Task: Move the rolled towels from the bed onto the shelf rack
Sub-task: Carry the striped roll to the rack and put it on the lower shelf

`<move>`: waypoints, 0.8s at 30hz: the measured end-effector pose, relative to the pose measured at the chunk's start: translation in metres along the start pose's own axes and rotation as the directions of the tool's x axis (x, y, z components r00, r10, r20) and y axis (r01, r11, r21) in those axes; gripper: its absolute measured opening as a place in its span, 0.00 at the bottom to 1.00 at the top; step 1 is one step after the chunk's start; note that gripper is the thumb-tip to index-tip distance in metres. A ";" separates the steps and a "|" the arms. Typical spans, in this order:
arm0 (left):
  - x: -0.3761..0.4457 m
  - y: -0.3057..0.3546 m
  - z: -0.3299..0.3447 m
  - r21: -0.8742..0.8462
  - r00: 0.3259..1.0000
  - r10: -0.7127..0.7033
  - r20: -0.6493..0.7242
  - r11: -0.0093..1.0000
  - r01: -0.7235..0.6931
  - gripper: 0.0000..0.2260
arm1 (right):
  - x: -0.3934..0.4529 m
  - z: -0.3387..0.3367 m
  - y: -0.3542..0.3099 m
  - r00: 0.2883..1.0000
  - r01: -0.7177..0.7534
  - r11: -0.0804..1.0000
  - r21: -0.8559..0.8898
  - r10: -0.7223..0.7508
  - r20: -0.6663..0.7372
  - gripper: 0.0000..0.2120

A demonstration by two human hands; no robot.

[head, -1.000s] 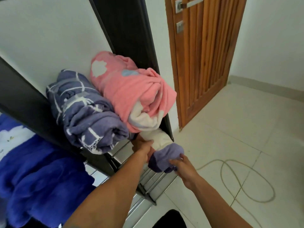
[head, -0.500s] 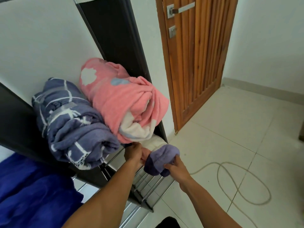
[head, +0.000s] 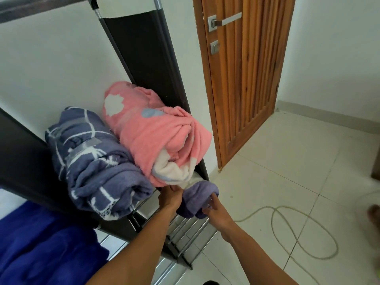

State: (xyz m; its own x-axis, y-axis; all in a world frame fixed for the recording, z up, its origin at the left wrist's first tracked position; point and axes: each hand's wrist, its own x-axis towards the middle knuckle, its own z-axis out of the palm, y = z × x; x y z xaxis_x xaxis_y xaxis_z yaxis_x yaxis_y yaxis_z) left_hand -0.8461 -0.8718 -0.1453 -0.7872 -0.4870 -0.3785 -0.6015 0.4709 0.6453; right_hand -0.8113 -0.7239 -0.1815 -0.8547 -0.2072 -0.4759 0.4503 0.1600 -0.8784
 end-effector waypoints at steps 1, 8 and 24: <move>-0.006 0.002 -0.003 0.030 1.000 0.016 0.022 0.999 -0.017 0.11 | -0.007 -0.004 -0.001 1.000 -0.008 1.000 0.029 0.008 0.007 0.28; -0.068 0.028 -0.004 0.269 0.978 0.153 0.139 0.945 -0.186 0.08 | -0.080 -0.068 -0.003 0.989 -0.105 0.979 0.177 0.122 -0.089 0.32; -0.407 0.134 0.270 -0.014 0.211 0.304 0.929 0.599 -0.801 0.09 | -0.517 -0.313 0.182 0.320 0.399 0.666 0.631 0.544 -0.776 0.17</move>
State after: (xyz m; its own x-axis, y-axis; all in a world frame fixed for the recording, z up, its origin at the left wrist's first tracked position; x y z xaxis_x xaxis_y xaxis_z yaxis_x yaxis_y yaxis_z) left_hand -0.6430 -0.4113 -0.0838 -0.4750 0.7238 -0.5005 0.2722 0.6617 0.6986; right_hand -0.3679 -0.2852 -0.0817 -0.2285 0.7697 -0.5962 0.1219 -0.5849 -0.8019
